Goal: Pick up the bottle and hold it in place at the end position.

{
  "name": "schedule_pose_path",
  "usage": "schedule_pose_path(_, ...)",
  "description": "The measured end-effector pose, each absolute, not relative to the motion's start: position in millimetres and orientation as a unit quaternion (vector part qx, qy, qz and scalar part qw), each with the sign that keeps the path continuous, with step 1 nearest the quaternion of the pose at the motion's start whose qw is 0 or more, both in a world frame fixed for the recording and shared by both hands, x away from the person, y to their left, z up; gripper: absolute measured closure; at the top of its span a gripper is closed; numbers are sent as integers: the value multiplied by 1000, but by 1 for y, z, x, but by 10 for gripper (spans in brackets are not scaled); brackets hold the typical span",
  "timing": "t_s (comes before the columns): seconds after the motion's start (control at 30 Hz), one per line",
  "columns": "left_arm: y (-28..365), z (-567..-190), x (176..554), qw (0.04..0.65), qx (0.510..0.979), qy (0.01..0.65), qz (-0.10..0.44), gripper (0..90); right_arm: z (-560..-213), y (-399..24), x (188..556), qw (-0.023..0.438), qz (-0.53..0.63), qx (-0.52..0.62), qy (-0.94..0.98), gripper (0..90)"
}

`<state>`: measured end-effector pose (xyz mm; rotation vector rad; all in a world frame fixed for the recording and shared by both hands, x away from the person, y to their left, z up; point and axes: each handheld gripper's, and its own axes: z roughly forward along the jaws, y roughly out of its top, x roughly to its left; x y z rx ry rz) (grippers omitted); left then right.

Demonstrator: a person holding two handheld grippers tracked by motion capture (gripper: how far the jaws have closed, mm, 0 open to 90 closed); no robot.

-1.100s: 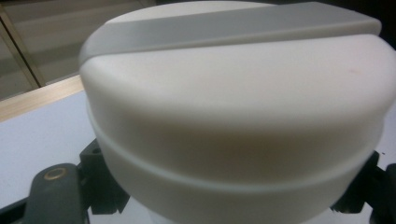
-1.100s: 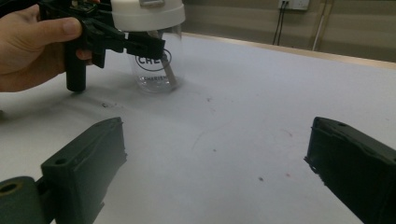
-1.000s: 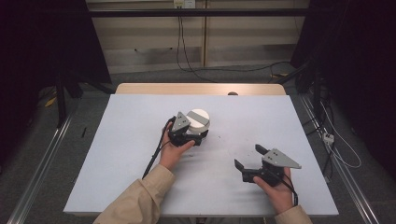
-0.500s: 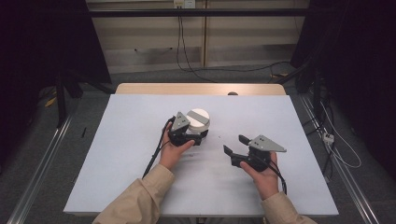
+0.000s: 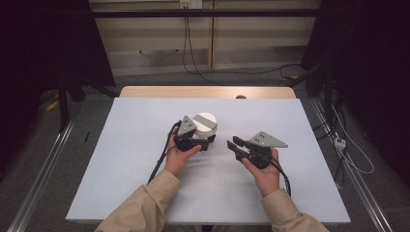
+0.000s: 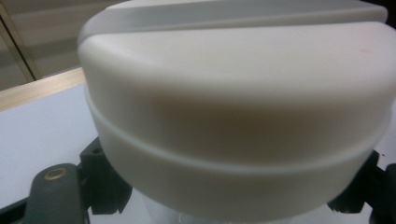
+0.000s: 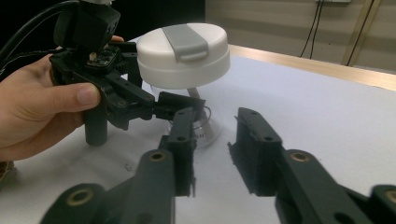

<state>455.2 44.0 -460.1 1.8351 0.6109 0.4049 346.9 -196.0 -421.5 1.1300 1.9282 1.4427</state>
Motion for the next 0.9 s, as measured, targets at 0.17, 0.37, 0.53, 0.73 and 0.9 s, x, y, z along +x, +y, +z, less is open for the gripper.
schedule_pose_path(0.17, 44, -460, 455, 550, 775, 260, 170, 184, -419, -191, 351, 227, 530, 407, 709, 844)
schedule_pose_path(0.37, 44, -460, 455, 550, 776, 259, 170, 184, -418, -188, 354, 222, 530, 405, 711, 882)
schedule_pose_path(0.53, 44, -460, 455, 550, 776, 259, 170, 184, -419, -186, 358, 214, 528, 405, 715, 900)
schedule_pose_path(0.73, 44, -461, 455, 550, 776, 259, 170, 185, -420, -181, 363, 212, 521, 403, 722, 900)
schedule_pose_path(0.9, 44, -461, 455, 549, 776, 258, 171, 185, -417, -176, 367, 214, 518, 402, 724, 900)
